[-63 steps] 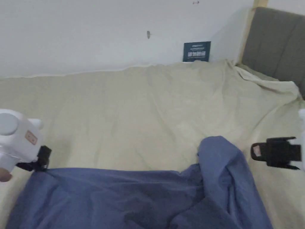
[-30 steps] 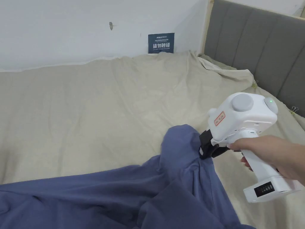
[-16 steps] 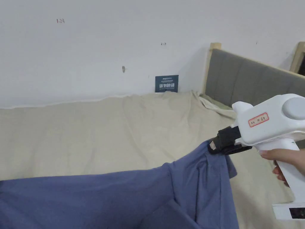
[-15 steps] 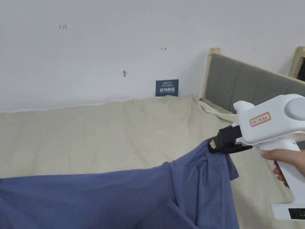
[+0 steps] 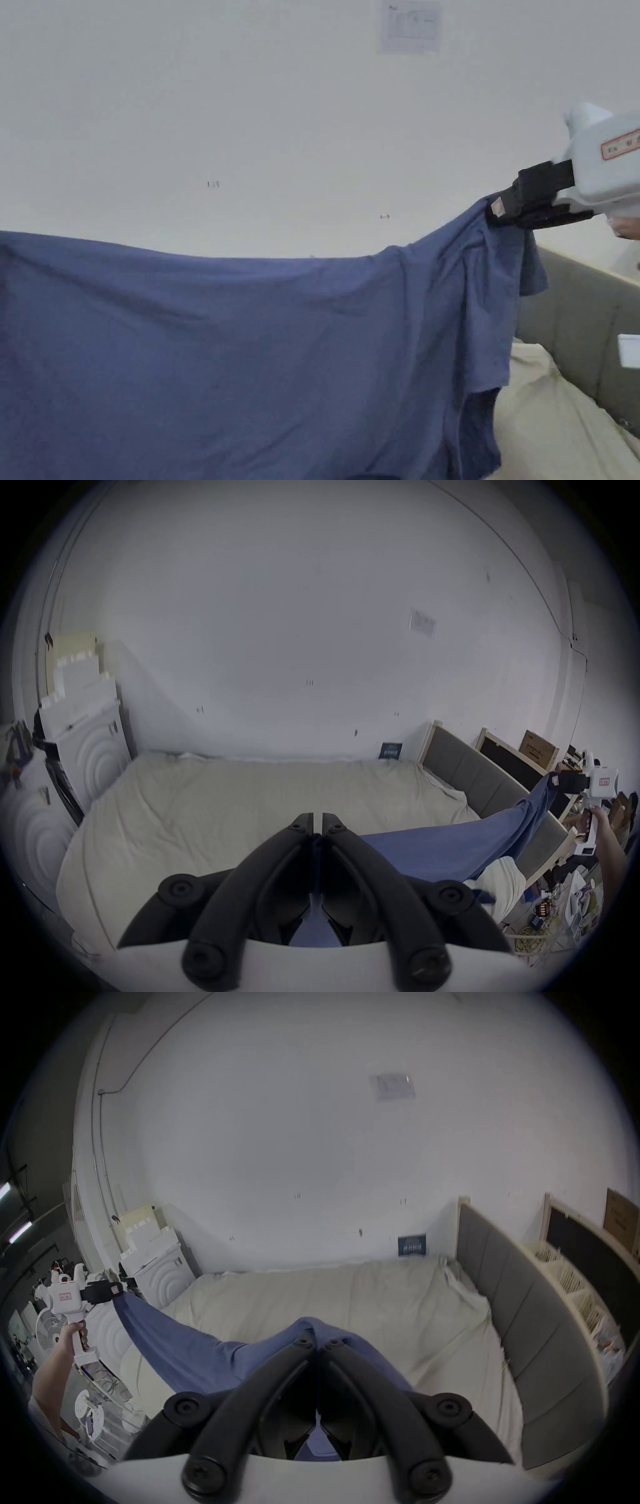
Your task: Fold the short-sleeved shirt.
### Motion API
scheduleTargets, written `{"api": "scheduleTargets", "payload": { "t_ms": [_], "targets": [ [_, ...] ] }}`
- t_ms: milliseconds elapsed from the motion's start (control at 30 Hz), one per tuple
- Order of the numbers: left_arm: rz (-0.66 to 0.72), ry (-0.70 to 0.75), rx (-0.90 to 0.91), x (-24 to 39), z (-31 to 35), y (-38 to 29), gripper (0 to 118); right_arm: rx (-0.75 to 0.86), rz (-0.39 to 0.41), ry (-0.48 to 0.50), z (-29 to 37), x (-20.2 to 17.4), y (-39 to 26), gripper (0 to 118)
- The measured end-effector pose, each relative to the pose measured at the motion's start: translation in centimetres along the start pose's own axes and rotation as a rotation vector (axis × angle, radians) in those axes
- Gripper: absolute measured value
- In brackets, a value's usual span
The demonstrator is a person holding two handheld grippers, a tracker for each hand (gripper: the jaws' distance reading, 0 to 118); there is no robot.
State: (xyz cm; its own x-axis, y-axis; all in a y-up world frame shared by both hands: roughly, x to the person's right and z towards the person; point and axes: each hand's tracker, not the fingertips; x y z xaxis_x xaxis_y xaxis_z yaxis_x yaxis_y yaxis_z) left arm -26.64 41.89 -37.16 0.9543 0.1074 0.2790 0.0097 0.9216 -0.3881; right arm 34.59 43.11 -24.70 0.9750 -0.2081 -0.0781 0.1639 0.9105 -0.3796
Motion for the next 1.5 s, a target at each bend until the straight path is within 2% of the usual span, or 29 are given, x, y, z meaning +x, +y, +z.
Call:
{"api": "scheduleTargets", "payload": {
  "t_ms": [133, 267, 367, 700, 867, 1033, 1133, 1267, 1333, 1400, 1500],
  "targets": [
    [-0.031, 0.032, 0.049, 0.9, 1.8, 3.6, 5, 0.045, 0.061, -0.026, 1.0, -2.1, 4.6, 0],
    [-0.046, 0.056, 0.089, 2.1, 2.0, 6.3, 5, 0.090, 0.110, -0.093, 0.4, -3.4, 8.8, 0],
    [-0.047, 0.075, 0.109, 2.4, 0.9, 7.9, 5, 0.132, 0.113, -0.126, -1.4, -3.2, 10.9, 0],
    [0.007, 0.088, 0.121, 2.4, -8.6, 11.4, 5, 0.156, 0.128, -0.230, -10.7, -2.0, 15.5, 0],
    [0.039, 0.090, 0.137, 2.4, -13.8, 12.5, 5, 0.247, 0.131, -0.257, -13.5, -2.4, 17.8, 0],
    [0.046, 0.115, 0.238, 2.5, -17.1, 13.2, 5, 0.354, 0.203, -0.292, -17.0, -3.1, 21.3, 0],
    [0.033, 0.116, 0.313, 2.2, -18.2, 13.5, 5, 0.418, 0.249, -0.322, -17.7, -3.0, 21.0, 0],
    [0.012, 0.138, 0.326, 1.7, -19.8, 11.8, 5, 0.434, 0.252, -0.319, -19.3, -2.0, 18.3, 0],
    [0.033, 0.109, 0.243, 1.0, -21.2, 9.8, 5, 0.383, 0.280, -0.342, -20.9, -1.2, 15.8, 0],
    [0.056, 0.090, 0.157, 0.3, -22.8, 6.4, 5, 0.299, 0.274, -0.308, -23.0, 0.5, 12.4, 0],
    [0.045, 0.060, 0.083, 0.2, -24.3, 0.4, 5, 0.193, 0.211, -0.252, -24.5, 1.8, 5.1, 0]
  ]
}}
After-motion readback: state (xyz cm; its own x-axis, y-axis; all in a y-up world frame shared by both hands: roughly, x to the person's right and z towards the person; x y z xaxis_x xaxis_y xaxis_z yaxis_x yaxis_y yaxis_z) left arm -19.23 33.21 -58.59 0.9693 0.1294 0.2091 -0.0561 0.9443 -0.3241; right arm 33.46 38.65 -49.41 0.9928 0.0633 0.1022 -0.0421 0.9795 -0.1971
